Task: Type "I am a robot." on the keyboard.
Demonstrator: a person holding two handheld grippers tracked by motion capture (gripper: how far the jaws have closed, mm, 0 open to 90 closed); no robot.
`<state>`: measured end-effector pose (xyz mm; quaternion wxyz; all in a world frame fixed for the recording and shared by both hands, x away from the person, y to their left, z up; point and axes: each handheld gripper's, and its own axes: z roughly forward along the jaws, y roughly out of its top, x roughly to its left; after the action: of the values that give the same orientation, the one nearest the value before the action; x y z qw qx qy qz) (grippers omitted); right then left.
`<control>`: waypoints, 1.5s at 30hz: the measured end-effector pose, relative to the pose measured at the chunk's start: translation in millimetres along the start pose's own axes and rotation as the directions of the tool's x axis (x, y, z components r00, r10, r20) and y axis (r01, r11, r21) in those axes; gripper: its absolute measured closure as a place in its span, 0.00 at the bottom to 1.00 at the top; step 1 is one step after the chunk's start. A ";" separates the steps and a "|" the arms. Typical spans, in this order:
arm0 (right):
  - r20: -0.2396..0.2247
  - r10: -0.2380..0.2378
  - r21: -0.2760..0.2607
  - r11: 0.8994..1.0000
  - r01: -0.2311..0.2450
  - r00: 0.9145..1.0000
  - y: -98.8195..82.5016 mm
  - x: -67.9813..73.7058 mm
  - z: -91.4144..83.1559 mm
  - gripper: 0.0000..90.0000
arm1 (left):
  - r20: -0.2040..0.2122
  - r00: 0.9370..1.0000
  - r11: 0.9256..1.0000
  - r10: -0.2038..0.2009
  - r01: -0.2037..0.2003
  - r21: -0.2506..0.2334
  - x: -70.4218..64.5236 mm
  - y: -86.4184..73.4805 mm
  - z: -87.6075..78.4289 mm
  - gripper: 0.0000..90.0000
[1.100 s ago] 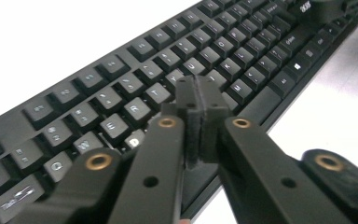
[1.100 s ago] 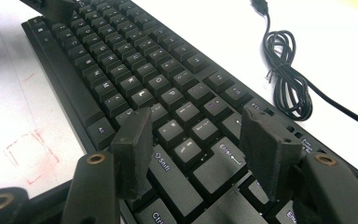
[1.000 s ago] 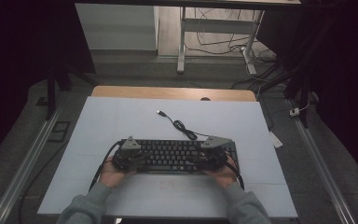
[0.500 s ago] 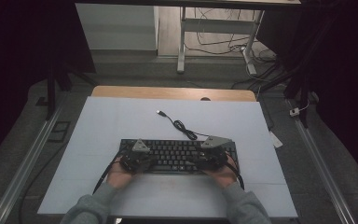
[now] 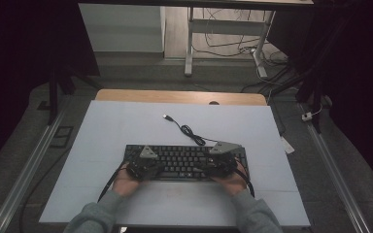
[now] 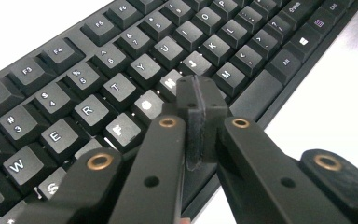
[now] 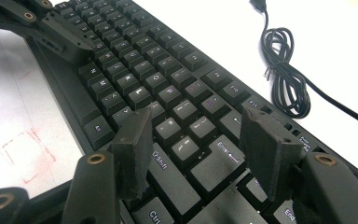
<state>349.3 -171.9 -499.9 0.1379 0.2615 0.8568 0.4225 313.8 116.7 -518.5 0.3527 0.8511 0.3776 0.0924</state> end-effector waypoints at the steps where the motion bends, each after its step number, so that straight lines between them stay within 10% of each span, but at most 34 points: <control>1: 0.000 0.000 0.000 1.000 0.000 1.000 0.0 0.0 0.0 0.49 | 0.000 1.000 1.000 0.000 0.000 0.000 0.0 0.1 0.0 0.98; 16: 0.000 0.001 -0.001 1.000 -0.001 1.000 0.0 0.0 0.1 0.49 | -0.001 1.000 0.998 -0.024 0.024 -0.055 3.2 0.3 -10.2 0.97; 28: 0.000 0.000 0.005 1.000 -0.001 1.000 -0.2 0.4 0.5 0.49 | -0.063 0.991 0.987 -0.116 0.108 -0.118 25.8 -9.8 -40.2 0.47; 45: -0.002 -0.003 0.009 1.000 0.003 1.000 -0.5 0.6 2.0 0.49 | -0.063 0.985 0.982 -0.158 0.150 -0.113 34.8 -13.6 -45.0 0.32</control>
<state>349.6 -170.5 -501.6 0.1365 0.2604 0.8592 0.4187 311.1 171.6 -498.4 0.3905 0.7952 0.4492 0.1158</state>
